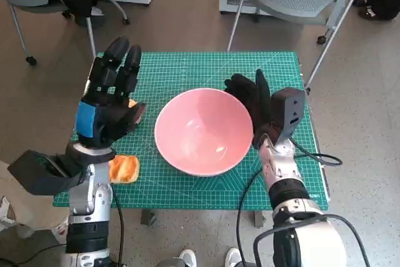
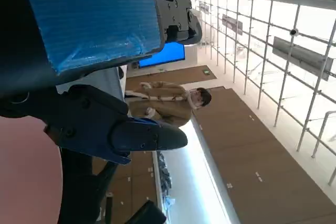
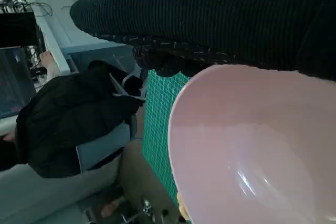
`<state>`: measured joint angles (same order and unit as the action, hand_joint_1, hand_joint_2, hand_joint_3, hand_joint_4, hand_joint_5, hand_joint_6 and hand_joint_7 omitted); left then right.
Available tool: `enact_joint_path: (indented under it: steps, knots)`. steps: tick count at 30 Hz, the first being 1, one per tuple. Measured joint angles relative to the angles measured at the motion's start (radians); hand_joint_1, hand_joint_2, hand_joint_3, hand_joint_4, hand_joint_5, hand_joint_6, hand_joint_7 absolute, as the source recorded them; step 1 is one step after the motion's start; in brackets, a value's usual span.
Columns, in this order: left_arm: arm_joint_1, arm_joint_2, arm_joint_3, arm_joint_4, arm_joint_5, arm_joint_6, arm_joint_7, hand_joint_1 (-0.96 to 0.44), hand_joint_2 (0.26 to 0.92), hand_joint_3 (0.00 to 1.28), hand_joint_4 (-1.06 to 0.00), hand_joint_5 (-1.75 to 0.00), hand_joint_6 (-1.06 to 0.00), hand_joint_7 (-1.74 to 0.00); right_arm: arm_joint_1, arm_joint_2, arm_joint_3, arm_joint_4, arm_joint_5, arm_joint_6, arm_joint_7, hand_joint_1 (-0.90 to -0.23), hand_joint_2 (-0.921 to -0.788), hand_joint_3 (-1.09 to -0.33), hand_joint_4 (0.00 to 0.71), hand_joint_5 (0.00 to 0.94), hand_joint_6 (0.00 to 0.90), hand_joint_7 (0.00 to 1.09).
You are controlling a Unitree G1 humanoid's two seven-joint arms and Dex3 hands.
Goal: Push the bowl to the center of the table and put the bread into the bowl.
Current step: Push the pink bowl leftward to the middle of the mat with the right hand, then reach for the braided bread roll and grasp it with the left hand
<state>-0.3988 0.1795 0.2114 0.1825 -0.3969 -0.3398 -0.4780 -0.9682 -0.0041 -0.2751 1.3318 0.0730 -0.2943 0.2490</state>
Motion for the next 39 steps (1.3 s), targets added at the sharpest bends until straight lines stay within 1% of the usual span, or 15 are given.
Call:
enact_joint_path:
  steps: [4,8,11,15,18,22,26,28,29,30,32,36,39]
  knots:
    - [0.000,0.000,0.000,0.007,0.000,-0.004,-0.006,-0.46,0.921,0.29,-0.03,0.00,0.00,-0.47,-0.005,-0.014,0.000,-0.005,0.001,-0.017,0.011,-0.598,-0.921,-0.889,0.015,0.007,0.090,0.02]
    - [0.000,0.000,0.001,0.024,0.000,-0.013,-0.011,-0.47,0.921,0.29,-0.03,0.00,0.00,-0.46,-0.014,-0.031,-0.001,-0.018,0.003,-0.065,0.024,-0.592,-0.921,-0.875,0.032,0.013,0.099,0.02]
    - [0.000,0.000,0.001,0.043,0.000,-0.020,-0.017,-0.48,0.921,0.29,-0.03,0.00,0.00,-0.46,-0.021,-0.042,-0.002,-0.031,0.005,-0.121,0.041,-0.592,-0.921,-0.869,0.039,0.015,0.104,0.02]
    - [-0.002,0.000,0.001,0.064,0.000,-0.027,-0.022,-0.49,0.921,0.28,-0.04,-0.01,0.00,-0.46,-0.026,-0.051,-0.005,-0.050,0.015,-0.205,0.079,-0.624,-0.921,-0.860,0.047,0.016,0.112,0.03]
    - [-0.005,0.000,0.001,0.080,0.000,-0.034,-0.027,-0.49,0.921,0.28,-0.04,-0.01,0.00,-0.46,-0.026,-0.054,-0.007,-0.069,0.030,-0.274,0.116,-0.645,-0.921,-0.861,0.056,0.018,0.121,0.03]
    - [-0.015,0.000,0.001,0.104,0.000,-0.045,-0.039,-0.50,0.921,0.27,-0.04,0.00,0.00,-0.46,-0.023,-0.053,-0.013,-0.103,0.055,-0.368,0.182,-0.653,-0.921,-0.868,0.064,0.020,0.130,0.04]
    - [-0.027,-0.001,0.001,0.125,-0.001,-0.053,-0.051,-0.50,0.921,0.26,-0.03,0.00,0.00,-0.44,-0.011,-0.050,-0.018,-0.155,0.093,-0.456,0.256,-0.654,-0.921,-0.886,0.068,0.018,0.133,0.04]
    - [-0.033,-0.001,0.001,0.135,-0.002,-0.060,-0.059,-0.50,0.921,0.26,-0.03,0.00,0.00,-0.43,0.003,-0.045,-0.020,-0.188,0.124,-0.501,0.302,-0.654,-0.921,-0.890,0.068,0.017,0.133,0.04]
    - [-0.036,-0.001,0.001,0.140,-0.003,-0.063,-0.061,-0.50,0.921,0.26,-0.02,0.00,0.00,-0.43,0.008,-0.042,-0.022,-0.198,0.133,-0.516,0.317,-0.654,-0.921,-0.891,0.069,0.016,0.133,0.04]
    - [-0.040,-0.001,0.001,0.148,-0.003,-0.066,-0.064,-0.50,0.921,0.26,-0.02,0.00,0.00,-0.43,0.015,-0.037,-0.022,-0.209,0.149,-0.532,0.339,-0.655,-0.921,-0.892,0.069,0.016,0.133,0.04]
    - [-0.048,-0.001,0.001,0.161,-0.003,-0.069,-0.070,-0.50,0.921,0.26,-0.03,0.00,0.00,-0.42,0.030,-0.026,-0.023,-0.232,0.180,-0.559,0.382,-0.656,-0.921,-0.893,0.070,0.016,0.133,0.04]
    - [-0.061,-0.003,0.001,0.183,-0.003,-0.077,-0.082,-0.51,0.921,0.25,-0.03,0.00,-0.01,-0.42,0.052,-0.007,-0.023,-0.257,0.239,-0.587,0.460,-0.655,-0.921,-0.893,0.070,0.014,0.132,0.05]
    - [-0.068,-0.003,0.001,0.194,-0.003,-0.083,-0.089,-0.51,0.921,0.25,-0.03,0.00,-0.01,-0.42,0.058,0.003,-0.026,-0.265,0.273,-0.596,0.510,-0.651,-0.921,-0.892,0.068,0.012,0.131,0.05]
